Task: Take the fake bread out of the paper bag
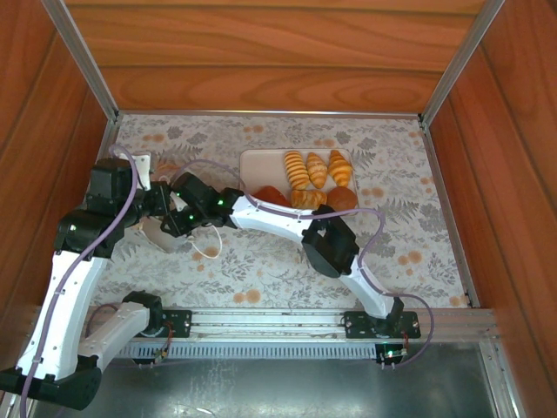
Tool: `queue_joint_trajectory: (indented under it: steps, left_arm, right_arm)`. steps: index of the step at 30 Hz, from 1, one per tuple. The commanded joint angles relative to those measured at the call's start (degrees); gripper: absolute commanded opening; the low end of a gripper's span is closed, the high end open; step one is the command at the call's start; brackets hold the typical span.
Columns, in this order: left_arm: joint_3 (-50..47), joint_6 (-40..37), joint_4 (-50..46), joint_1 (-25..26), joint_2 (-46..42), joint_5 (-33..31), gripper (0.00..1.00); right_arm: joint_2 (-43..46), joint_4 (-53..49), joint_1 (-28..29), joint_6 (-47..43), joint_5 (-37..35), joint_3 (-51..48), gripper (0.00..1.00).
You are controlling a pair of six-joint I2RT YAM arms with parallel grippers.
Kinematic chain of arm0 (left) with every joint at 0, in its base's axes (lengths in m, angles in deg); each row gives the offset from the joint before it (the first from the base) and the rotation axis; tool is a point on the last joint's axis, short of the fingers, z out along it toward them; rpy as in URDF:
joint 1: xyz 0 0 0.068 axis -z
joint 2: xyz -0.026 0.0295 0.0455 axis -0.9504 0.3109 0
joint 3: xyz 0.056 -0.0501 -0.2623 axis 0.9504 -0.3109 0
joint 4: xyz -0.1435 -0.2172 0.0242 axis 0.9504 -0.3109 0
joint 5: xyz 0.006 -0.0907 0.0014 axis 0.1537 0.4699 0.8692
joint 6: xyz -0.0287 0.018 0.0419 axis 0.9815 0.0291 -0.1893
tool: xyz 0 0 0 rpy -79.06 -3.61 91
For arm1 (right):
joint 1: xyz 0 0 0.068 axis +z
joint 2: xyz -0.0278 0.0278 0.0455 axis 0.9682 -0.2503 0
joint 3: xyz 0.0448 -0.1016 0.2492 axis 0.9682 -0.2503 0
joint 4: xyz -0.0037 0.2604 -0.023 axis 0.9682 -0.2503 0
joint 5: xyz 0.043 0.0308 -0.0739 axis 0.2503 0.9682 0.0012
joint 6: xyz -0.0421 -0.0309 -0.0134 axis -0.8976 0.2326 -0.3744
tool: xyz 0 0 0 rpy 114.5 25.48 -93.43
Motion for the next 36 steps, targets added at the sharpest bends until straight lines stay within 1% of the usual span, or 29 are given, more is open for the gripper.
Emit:
queue_joint_trajectory:
  steps: [1, 4, 8, 15, 17, 20, 24, 28, 31, 33, 36]
  left_arm:
    - [0.8, 1.1, 1.8, 0.6, -0.9, 4.3, 0.0]
    - [0.7, 1.3, 1.8, 0.6, -1.5, 3.4, 0.0]
    - [0.6, 1.4, 1.8, 0.6, -2.6, 0.6, 0.0]
    - [-0.4, 1.1, 1.8, 0.6, -4.2, -3.3, 0.0]
    - [-0.7, 0.9, 1.8, 0.6, -4.2, -3.6, 0.0]
    - [-1.1, 0.8, 1.8, 0.6, -4.0, -3.6, 0.0]
    - [-1.8, 1.0, 1.8, 0.6, -4.0, -4.0, 0.0]
    - [-1.9, 0.8, 1.8, 0.7, -4.2, -3.6, 0.0]
    - [-1.8, 0.9, 1.8, 0.6, -4.7, -3.5, 0.0]
    - [-1.8, 0.9, 1.8, 0.7, -4.8, -3.1, 0.0]
    - [-1.7, 1.0, 1.8, 0.6, -4.8, -2.2, 0.0]
  right_arm:
    - [-3.4, 1.7, 0.3, 5.5, 4.2, 2.3, 0.48]
    - [-4.0, 1.3, 0.1, 5.5, 4.1, 2.7, 0.48]
    - [-2.9, -1.2, -0.1, 3.8, 0.3, 1.3, 0.47]
    - [0.0, -4.8, -0.4, 0.4, -3.4, -1.9, 0.42]
    - [1.3, -5.6, -0.3, 0.0, -3.2, -3.2, 0.39]
    - [3.2, -7.0, -0.3, -1.2, -2.9, -4.6, 0.37]
    - [5.7, -9.6, -0.3, -3.0, -4.8, -6.0, 0.37]
    - [9.2, -5.5, -0.5, -3.2, -6.6, -10.0, 0.37]
    - [10.8, -0.9, -0.7, -3.3, -5.3, -12.0, 0.39]
    - [10.8, -0.1, -0.7, -2.9, -5.0, -11.7, 0.41]
    - [9.8, 0.8, -1.1, -2.3, -2.1, -10.3, 0.42]
